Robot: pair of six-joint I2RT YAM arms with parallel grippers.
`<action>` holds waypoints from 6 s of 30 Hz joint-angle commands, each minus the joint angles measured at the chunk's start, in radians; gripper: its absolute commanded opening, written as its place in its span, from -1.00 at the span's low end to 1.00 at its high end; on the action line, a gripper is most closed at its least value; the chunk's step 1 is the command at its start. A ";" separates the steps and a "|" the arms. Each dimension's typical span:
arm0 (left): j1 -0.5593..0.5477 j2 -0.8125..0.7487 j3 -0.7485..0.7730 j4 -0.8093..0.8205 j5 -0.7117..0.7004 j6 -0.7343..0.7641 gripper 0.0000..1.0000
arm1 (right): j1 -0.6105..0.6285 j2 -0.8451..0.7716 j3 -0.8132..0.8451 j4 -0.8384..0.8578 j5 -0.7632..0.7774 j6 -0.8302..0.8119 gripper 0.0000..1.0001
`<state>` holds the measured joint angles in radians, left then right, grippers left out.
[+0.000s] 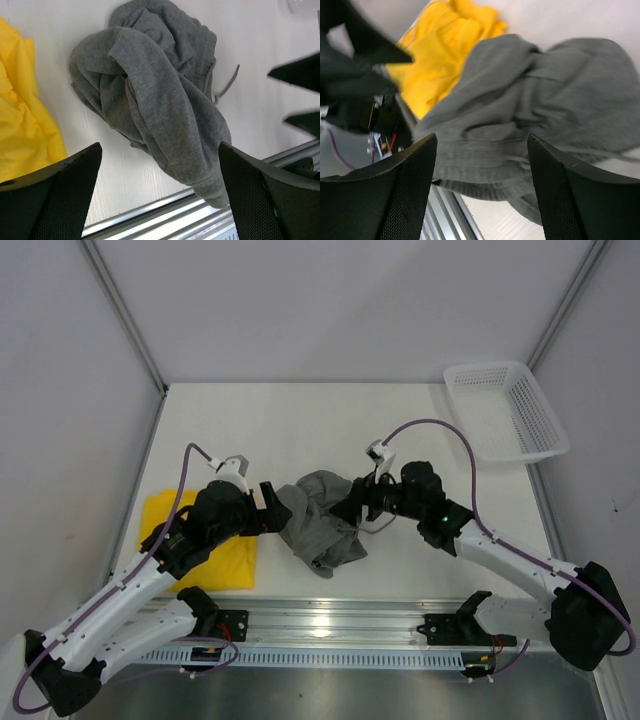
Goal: Fold and stack the shorts
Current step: Flatten the shorts out
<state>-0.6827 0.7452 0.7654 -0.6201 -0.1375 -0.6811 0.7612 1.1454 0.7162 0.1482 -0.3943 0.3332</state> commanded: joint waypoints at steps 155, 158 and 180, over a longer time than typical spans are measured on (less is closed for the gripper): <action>-0.454 0.416 0.075 -0.051 -0.683 -0.184 0.82 | -0.235 -0.021 -0.176 0.229 0.532 0.606 -0.90; -0.443 0.430 0.060 0.073 -0.636 -0.131 0.85 | -0.235 -0.042 -0.175 0.176 0.552 0.616 -0.90; -0.423 0.198 -0.252 0.464 -0.380 0.161 0.98 | -0.281 0.011 -0.116 0.102 0.489 0.632 -0.88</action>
<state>-1.1118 0.9871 0.5335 -0.2111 -0.5575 -0.5659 0.4892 1.1500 0.5488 0.2424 0.0948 0.9703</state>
